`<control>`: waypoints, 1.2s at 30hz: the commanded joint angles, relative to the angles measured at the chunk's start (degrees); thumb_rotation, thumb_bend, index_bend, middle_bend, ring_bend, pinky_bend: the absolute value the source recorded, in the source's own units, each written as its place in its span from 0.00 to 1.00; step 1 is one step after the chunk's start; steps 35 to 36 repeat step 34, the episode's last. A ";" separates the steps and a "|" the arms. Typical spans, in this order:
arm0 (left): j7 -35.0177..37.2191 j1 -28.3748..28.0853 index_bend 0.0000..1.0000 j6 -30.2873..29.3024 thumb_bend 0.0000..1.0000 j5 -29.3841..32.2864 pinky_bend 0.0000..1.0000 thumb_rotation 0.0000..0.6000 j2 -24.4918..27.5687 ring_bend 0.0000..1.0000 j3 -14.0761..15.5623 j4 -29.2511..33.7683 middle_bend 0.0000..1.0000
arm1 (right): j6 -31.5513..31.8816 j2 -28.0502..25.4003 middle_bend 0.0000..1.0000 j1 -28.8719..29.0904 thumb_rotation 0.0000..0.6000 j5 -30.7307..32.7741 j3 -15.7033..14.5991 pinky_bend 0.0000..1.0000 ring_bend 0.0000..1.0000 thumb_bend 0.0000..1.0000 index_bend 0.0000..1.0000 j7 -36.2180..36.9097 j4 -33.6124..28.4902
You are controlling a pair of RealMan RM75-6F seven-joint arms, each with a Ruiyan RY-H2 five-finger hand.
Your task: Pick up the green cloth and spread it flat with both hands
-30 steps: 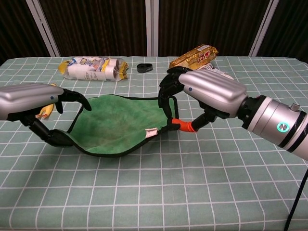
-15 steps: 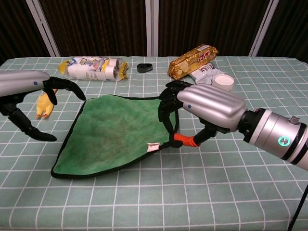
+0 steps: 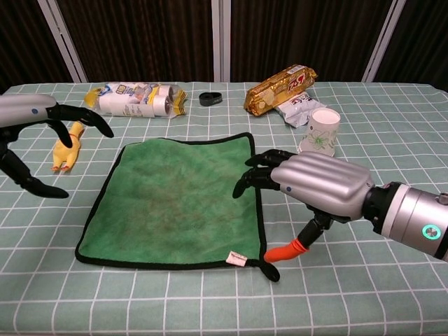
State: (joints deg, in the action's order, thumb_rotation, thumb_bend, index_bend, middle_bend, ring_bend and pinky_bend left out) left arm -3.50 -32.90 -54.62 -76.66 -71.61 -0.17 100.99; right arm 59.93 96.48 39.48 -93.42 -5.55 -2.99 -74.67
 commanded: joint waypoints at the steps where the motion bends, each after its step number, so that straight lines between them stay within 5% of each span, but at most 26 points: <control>1: 0.38 0.10 0.19 0.09 0.00 0.25 0.27 0.97 0.30 0.10 -0.14 -0.05 0.16 | -1.31 -1.89 0.07 -0.65 0.37 1.50 0.04 0.00 0.00 0.00 0.07 -1.60 -2.60; 5: 1.31 0.80 0.18 -0.75 0.00 0.87 0.27 1.00 0.91 0.10 -0.47 0.03 0.15 | 1.01 -4.66 0.04 -2.31 0.32 2.70 1.12 0.00 0.00 0.00 0.01 -2.17 -5.75; 8: 2.17 2.05 0.18 -2.72 0.00 2.23 0.27 1.00 1.02 0.10 -1.18 -0.26 0.16 | 4.22 -7.57 0.04 -4.63 0.40 5.06 2.77 0.00 0.00 0.00 0.01 -2.54 -8.11; 13: -0.03 5.43 0.18 -9.66 0.00 5.33 0.27 1.00 -0.29 0.10 -2.89 -2.99 0.15 | 10.77 -13.48 0.10 -9.95 0.95 10.83 5.87 0.02 0.02 0.07 0.10 -3.63 -12.14; 14: -0.83 6.14 0.19 -11.28 0.00 6.06 0.27 1.00 -0.94 0.10 -3.31 -3.80 0.15 | 11.69 -14.54 0.12 -10.87 0.99 11.96 6.37 0.04 0.04 0.09 0.11 -3.42 -12.95; 25: -7.92 13.49 0.19 -24.01 0.02 8.26 0.26 1.00 -4.20 0.10 -3.56 -10.37 0.16 | 22.81 -24.33 0.08 -21.90 0.95 13.51 5.69 0.00 0.00 0.10 0.05 0.71 -15.83; 36: -8.16 19.91 0.19 -31.17 0.03 4.46 0.26 1.00 -2.36 0.10 -0.93 -6.27 0.15 | 28.76 -27.87 0.07 -29.26 0.87 13.30 5.02 0.00 0.00 0.09 0.04 6.45 -17.20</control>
